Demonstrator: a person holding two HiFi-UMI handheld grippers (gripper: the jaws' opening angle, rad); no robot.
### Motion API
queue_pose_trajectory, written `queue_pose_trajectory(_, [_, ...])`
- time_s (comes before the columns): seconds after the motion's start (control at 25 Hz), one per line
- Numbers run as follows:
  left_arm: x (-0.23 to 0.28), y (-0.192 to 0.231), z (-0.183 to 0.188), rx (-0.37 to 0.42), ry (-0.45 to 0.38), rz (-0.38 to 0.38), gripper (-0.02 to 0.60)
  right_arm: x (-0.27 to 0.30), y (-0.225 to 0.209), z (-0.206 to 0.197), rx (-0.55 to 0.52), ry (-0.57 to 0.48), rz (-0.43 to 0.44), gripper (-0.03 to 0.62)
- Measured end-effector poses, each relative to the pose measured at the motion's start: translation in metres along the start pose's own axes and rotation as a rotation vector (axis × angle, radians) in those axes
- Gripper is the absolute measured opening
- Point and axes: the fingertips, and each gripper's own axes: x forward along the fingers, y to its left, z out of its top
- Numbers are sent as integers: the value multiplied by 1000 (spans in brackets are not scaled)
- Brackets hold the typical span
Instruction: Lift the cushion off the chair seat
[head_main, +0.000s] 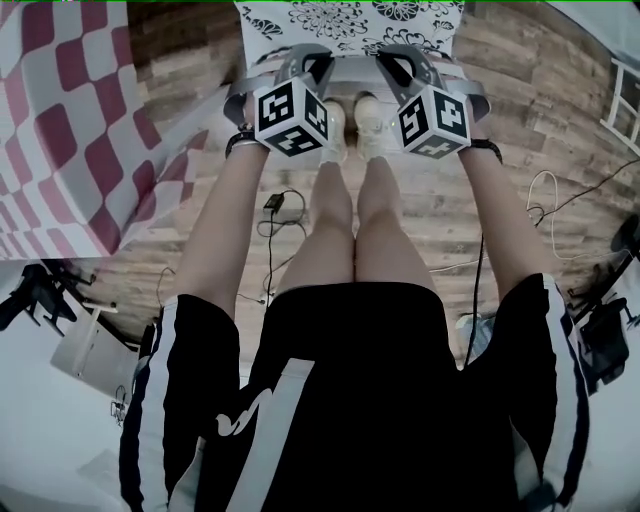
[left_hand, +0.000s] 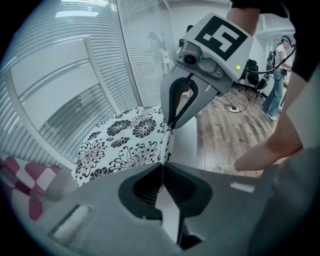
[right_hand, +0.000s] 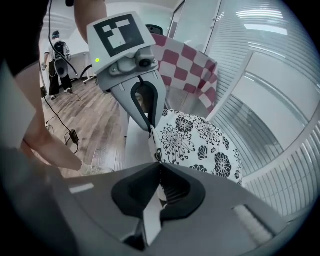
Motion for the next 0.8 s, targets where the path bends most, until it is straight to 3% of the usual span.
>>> queue_pose_trajectory(0.8, [-65, 42, 64, 25, -53, 163, 14, -73, -55, 38, -3, -53, -186, 6])
